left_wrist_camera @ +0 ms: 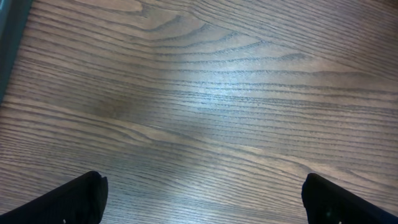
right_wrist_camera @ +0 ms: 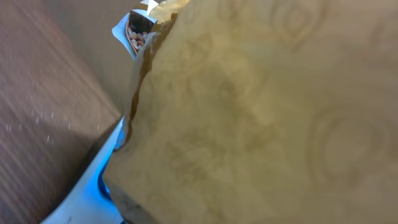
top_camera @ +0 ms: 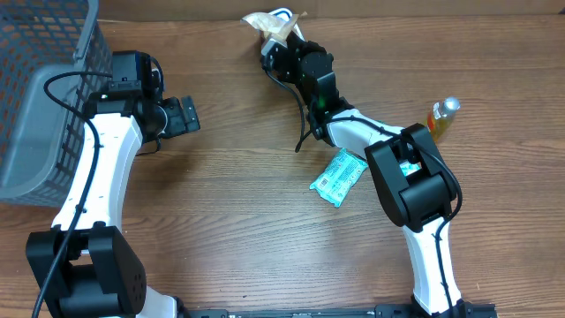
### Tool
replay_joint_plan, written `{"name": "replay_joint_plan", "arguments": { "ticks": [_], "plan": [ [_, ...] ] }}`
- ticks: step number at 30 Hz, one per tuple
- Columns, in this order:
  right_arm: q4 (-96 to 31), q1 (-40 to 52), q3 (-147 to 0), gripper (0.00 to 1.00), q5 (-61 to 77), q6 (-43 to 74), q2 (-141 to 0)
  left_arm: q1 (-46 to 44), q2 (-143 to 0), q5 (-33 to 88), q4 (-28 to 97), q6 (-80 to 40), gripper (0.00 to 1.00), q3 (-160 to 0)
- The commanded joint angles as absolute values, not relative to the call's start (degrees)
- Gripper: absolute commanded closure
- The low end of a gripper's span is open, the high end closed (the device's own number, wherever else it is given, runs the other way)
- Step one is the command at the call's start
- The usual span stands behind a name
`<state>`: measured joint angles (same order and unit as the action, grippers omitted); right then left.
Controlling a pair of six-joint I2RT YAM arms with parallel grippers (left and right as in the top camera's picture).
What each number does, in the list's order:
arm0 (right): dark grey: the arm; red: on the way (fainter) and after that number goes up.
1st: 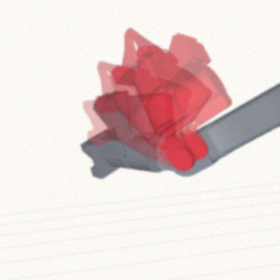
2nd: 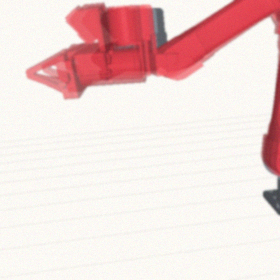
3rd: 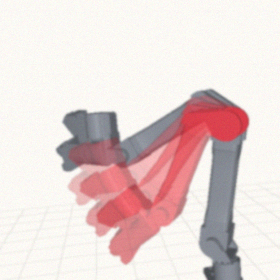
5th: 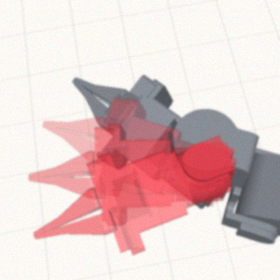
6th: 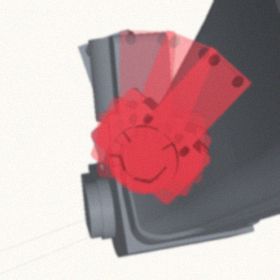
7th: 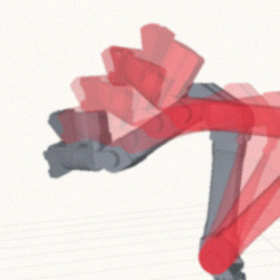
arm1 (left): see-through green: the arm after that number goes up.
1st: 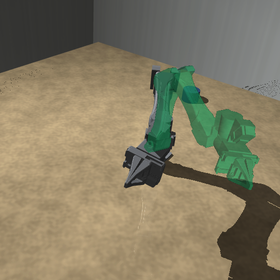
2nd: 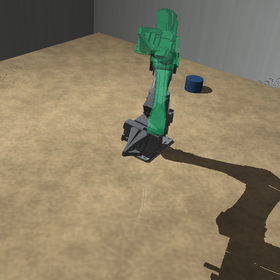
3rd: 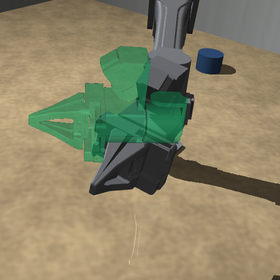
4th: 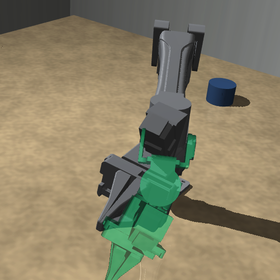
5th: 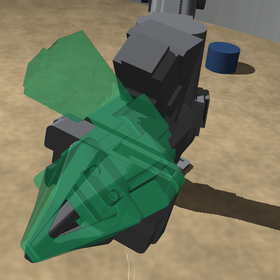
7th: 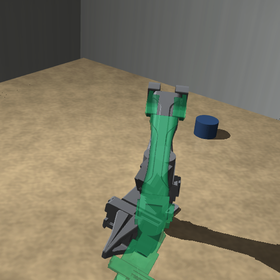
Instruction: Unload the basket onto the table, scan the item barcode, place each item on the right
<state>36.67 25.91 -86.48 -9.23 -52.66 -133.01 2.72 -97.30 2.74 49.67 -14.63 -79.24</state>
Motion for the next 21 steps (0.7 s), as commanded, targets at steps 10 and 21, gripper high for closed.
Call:
{"name": "replay_joint_plan", "arguments": {
  "ticks": [10, 21],
  "plan": [
    [43.16, 25.65, -88.60, 0.97, -13.02, -34.28, -127.20, 2.61, -96.73, 2.55, 49.58, -14.35, 0.01, -80.14],
    [-5.43, 25.30, -88.60, 0.97, -4.89, -7.38, -103.15, 2.61, -96.73, 2.55, 49.58, -14.35, 0.00, -80.14]
  ]
}}
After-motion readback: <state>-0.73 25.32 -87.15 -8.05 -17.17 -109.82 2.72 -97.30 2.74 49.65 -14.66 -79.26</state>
